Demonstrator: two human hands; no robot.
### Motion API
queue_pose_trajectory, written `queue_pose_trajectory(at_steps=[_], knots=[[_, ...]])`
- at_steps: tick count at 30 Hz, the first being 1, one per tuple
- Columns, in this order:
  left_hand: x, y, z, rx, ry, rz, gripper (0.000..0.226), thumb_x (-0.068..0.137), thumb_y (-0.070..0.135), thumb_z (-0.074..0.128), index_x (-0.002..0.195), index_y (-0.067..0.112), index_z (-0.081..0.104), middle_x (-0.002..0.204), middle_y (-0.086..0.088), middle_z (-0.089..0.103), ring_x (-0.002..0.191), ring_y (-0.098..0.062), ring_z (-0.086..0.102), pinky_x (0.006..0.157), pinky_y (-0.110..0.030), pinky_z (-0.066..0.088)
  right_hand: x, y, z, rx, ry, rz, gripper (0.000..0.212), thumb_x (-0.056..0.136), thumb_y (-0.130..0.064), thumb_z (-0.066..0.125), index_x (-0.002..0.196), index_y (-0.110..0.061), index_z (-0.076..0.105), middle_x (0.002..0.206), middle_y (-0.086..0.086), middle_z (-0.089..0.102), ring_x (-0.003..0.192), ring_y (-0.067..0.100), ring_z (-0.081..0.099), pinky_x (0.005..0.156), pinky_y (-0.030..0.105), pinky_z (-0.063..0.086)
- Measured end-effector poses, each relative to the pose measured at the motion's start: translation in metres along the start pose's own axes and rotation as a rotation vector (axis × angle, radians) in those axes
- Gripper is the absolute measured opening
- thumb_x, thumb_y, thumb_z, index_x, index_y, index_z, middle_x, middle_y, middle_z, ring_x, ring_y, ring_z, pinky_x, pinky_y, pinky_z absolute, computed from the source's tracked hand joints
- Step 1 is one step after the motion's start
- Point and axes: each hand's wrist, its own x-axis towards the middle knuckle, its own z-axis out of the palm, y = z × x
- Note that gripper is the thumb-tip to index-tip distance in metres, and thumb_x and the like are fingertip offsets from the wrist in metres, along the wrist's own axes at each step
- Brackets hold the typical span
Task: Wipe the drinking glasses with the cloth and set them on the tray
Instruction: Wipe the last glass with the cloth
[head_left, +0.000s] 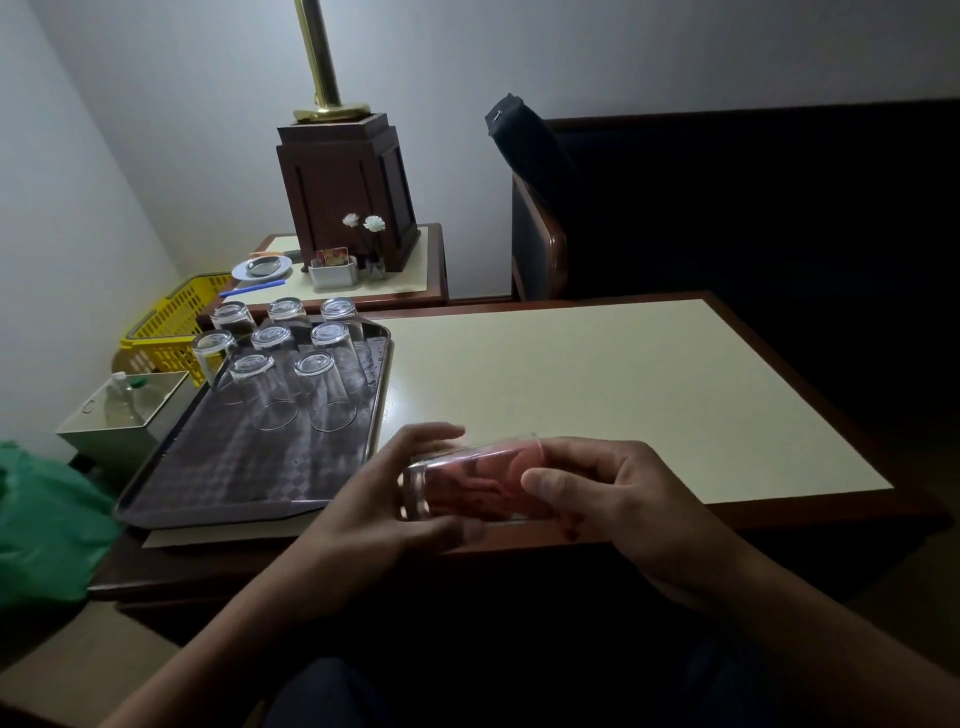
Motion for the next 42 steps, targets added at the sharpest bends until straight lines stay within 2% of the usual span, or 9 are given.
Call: queue_pose_trajectory(at_steps=[4, 8, 10, 15, 19, 25, 32, 37, 42], knots=[[0.003, 0.001, 0.007, -0.374, -0.039, -0.253, 0.048, 0.095, 0.032, 0.075, 0.132, 0.006, 0.061, 0.115, -0.021, 0.066, 0.071, -0.019, 0.061, 0.058, -0.025, 0.052, -0.003, 0.001, 0.0, -0.093, -0.052, -0.05, 0.036, 0.096, 0.001, 0.072, 0.127, -0.017, 0.077, 0.118, -0.001, 0.081, 0.114, 0.016, 0.075, 0.1, 0.028, 0.057], [-0.001, 0.005, 0.003, 0.039, 0.102, 0.103, 0.055, 0.072, 0.003, 0.089, 0.12, 0.017, 0.066, 0.108, -0.01, 0.073, 0.087, -0.023, 0.072, 0.075, -0.027, 0.059, 0.001, 0.001, 0.0, 0.022, -0.044, 0.057, 0.027, 0.096, -0.008, 0.073, 0.12, -0.018, 0.08, 0.108, 0.016, 0.08, 0.086, 0.026, 0.07, 0.078, 0.034, 0.056], [-0.002, 0.005, 0.002, 0.188, 0.106, 0.222, 0.059, 0.07, 0.002, 0.089, 0.12, 0.022, 0.066, 0.112, -0.004, 0.073, 0.095, -0.023, 0.075, 0.081, -0.027, 0.059, 0.003, 0.004, -0.001, 0.152, -0.025, 0.096, 0.026, 0.094, -0.005, 0.073, 0.118, -0.013, 0.08, 0.113, 0.018, 0.079, 0.1, 0.033, 0.076, 0.087, 0.043, 0.058], [0.0, 0.007, 0.012, -0.335, 0.026, -0.158, 0.041, 0.093, 0.019, 0.073, 0.13, 0.006, 0.064, 0.109, -0.017, 0.07, 0.074, -0.023, 0.065, 0.061, -0.026, 0.056, 0.0, 0.006, 0.001, -0.049, -0.037, -0.026, 0.03, 0.091, 0.006, 0.074, 0.109, -0.016, 0.083, 0.109, 0.007, 0.081, 0.106, 0.021, 0.077, 0.091, 0.029, 0.058], [-0.001, 0.002, -0.003, -0.066, 0.044, -0.022, 0.052, 0.076, 0.009, 0.085, 0.123, 0.013, 0.064, 0.106, -0.022, 0.07, 0.085, -0.029, 0.069, 0.077, -0.033, 0.059, 0.003, 0.003, -0.007, 0.053, -0.132, 0.139, 0.031, 0.092, 0.008, 0.07, 0.116, -0.009, 0.08, 0.111, 0.011, 0.081, 0.096, 0.018, 0.077, 0.083, 0.024, 0.059], [0.002, -0.005, -0.012, -0.106, 0.053, -0.022, 0.054, 0.072, 0.011, 0.09, 0.12, 0.017, 0.065, 0.115, -0.032, 0.066, 0.09, -0.036, 0.068, 0.084, -0.039, 0.059, 0.014, -0.005, -0.03, 0.398, 0.193, 0.192, 0.05, 0.075, -0.006, 0.077, 0.123, 0.0, 0.065, 0.112, 0.022, 0.077, 0.086, 0.022, 0.078, 0.073, 0.026, 0.065], [0.001, -0.007, 0.004, -0.369, -0.122, -0.126, 0.05, 0.082, 0.007, 0.074, 0.13, 0.004, 0.059, 0.11, -0.024, 0.064, 0.077, -0.027, 0.063, 0.07, -0.031, 0.056, 0.006, -0.003, -0.014, -0.19, 0.402, -0.118, 0.05, 0.082, -0.043, 0.073, 0.13, -0.033, 0.059, 0.12, -0.013, 0.073, 0.116, 0.005, 0.071, 0.099, 0.024, 0.058], [0.0, -0.008, 0.008, -0.328, -0.117, -0.119, 0.052, 0.082, 0.008, 0.074, 0.131, 0.0, 0.058, 0.104, -0.041, 0.056, 0.07, -0.028, 0.062, 0.071, -0.032, 0.058, 0.005, 0.006, -0.001, -0.278, 0.406, -0.251, 0.033, 0.088, -0.032, 0.081, 0.116, -0.033, 0.064, 0.104, -0.015, 0.078, 0.098, 0.007, 0.077, 0.082, 0.028, 0.063], [0.006, -0.01, 0.001, -0.435, -0.063, -0.131, 0.072, 0.075, 0.033, 0.09, 0.124, -0.005, 0.055, 0.105, -0.032, 0.064, 0.065, -0.03, 0.062, 0.057, -0.027, 0.054, 0.002, 0.007, -0.021, -0.57, -0.056, -0.299, 0.036, 0.108, -0.016, 0.053, 0.139, -0.026, 0.069, 0.142, -0.021, 0.065, 0.139, 0.002, 0.054, 0.115, 0.033, 0.048]])
